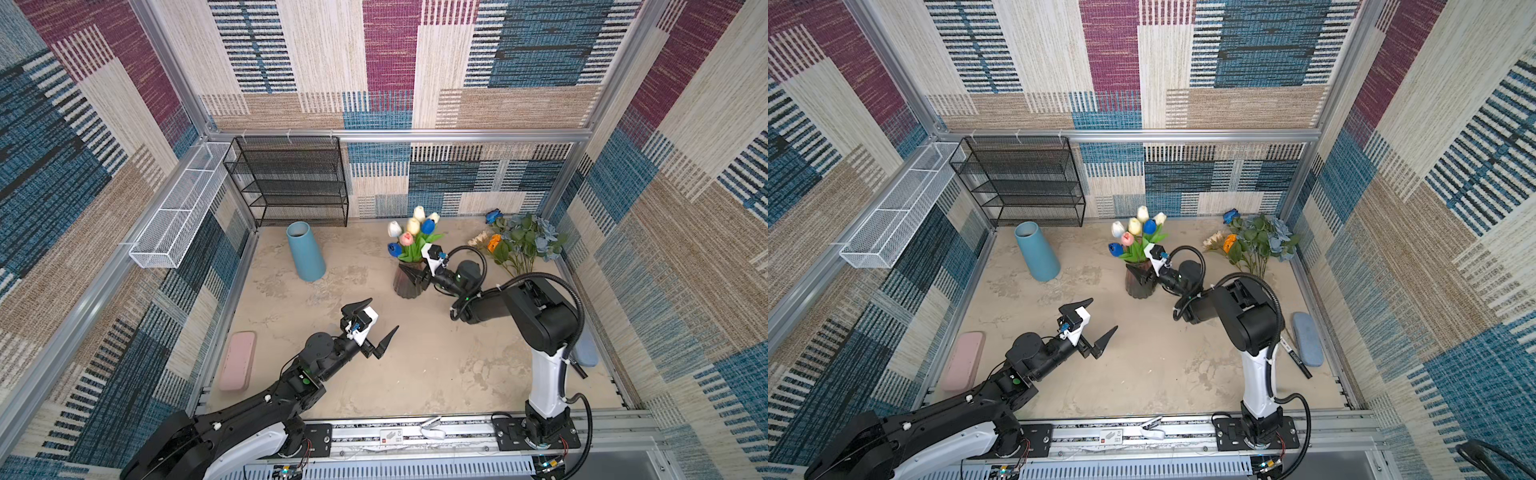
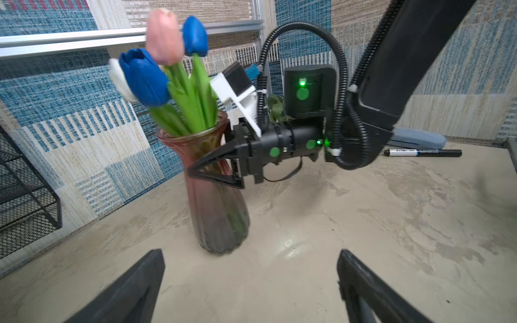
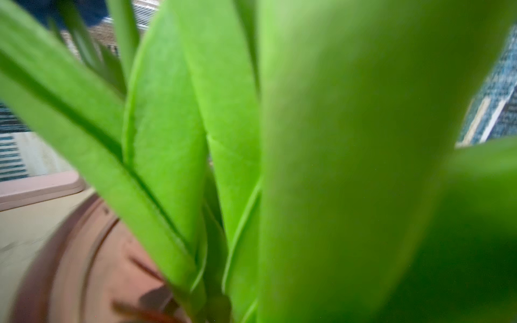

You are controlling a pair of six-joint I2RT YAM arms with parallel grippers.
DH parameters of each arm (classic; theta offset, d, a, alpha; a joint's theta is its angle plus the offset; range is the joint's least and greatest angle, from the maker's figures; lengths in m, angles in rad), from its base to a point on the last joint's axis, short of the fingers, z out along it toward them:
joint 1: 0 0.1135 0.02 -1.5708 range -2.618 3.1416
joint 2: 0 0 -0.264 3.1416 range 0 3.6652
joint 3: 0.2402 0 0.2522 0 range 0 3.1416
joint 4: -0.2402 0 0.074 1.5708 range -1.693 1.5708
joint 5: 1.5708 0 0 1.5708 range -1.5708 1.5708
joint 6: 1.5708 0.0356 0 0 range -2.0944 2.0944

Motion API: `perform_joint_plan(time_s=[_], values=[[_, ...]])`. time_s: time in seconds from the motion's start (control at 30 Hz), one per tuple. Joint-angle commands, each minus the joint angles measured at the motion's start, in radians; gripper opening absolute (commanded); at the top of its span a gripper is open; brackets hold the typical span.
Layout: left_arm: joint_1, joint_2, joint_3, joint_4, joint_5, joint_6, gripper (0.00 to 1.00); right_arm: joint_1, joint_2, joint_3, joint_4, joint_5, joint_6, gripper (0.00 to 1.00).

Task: Arrange the flowers into the vase
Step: 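Push the pink vase farther from the robot with the right gripper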

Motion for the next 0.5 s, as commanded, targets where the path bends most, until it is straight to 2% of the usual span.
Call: perform_joint_plan(time_s=[0.0,0.13,0.47], values=[[0.003,-0.034,-0.013,-0.009,-0.056,-0.011,0.99,-0.023,0.089,0.182,0.085,-0.018,0.019,0.3],[0.006,-0.11,-0.03,-0.07,-0.091,-0.011,0.99,-0.035,0.243,0.446,-0.019,-0.015,0.005,0.29],[0.021,-0.273,-0.043,-0.248,-0.216,-0.002,0.99,-0.044,0.676,1.237,-0.449,-0.015,-0.035,0.29]])
